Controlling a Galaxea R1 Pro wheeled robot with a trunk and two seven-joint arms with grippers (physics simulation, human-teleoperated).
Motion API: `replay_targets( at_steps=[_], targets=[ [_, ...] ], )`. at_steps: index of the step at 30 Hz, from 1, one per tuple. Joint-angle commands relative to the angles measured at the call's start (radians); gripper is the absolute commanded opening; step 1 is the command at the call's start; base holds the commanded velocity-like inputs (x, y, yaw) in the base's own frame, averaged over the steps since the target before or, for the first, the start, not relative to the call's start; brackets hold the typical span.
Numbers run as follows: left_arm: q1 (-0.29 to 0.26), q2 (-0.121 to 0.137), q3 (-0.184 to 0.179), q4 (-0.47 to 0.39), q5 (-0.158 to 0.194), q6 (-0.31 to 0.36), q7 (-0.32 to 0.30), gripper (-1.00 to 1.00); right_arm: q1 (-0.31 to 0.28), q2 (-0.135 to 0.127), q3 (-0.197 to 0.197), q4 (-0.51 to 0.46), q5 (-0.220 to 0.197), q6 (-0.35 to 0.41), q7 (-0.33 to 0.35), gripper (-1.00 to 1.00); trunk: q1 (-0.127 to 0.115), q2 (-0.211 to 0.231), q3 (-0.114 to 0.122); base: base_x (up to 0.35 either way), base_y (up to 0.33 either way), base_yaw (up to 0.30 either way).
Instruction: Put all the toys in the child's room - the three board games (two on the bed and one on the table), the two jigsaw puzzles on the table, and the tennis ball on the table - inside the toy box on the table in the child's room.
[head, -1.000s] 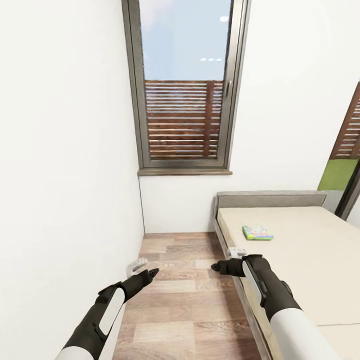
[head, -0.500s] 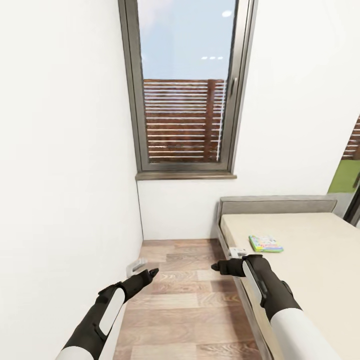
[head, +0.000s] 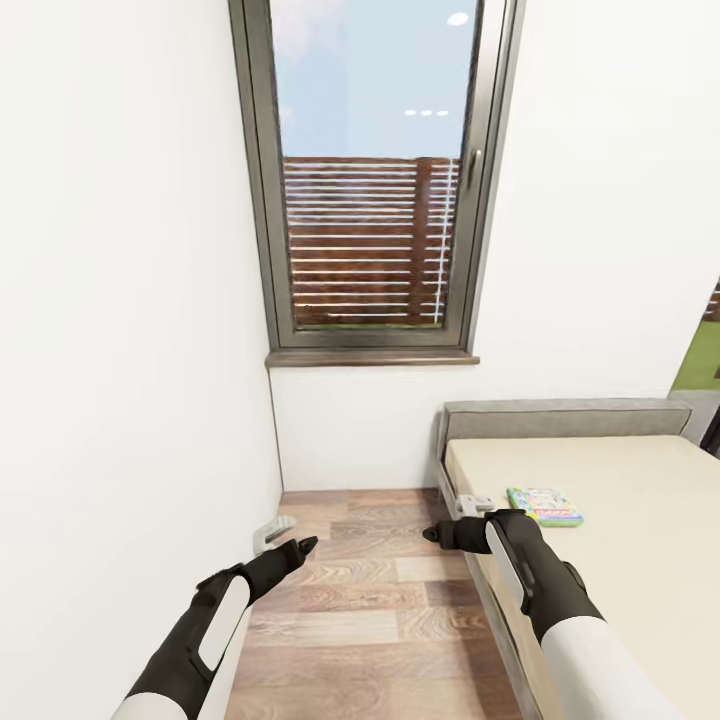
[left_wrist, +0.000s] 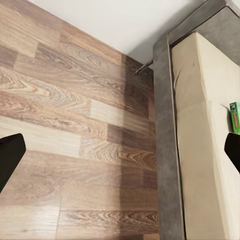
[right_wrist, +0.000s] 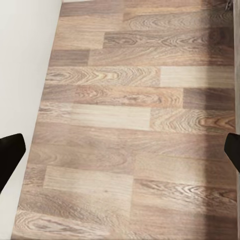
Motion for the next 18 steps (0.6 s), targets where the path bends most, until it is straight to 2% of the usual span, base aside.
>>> replay_targets(
  at_steps=[1, 18],
  targets=[
    [0.000, -0.001, 0.003, -0.001, 0.005, 0.007, -0.002, 1.00, -0.001, 0.000, -0.001, -0.001, 0.000, 0.005, 0.002, 1.00, 0.000, -0.001, -0.001, 0.069, -0.003, 0.000],
    [-0.001, -0.002, 0.003, -0.001, 0.005, 0.006, -0.002, 1.00, 0.001, -0.004, -0.002, -0.001, -0.003, 0.004, 0.004, 1.00, 0.000, -0.001, -0.001, 0.042, -0.001, 0.000]
  ],
)
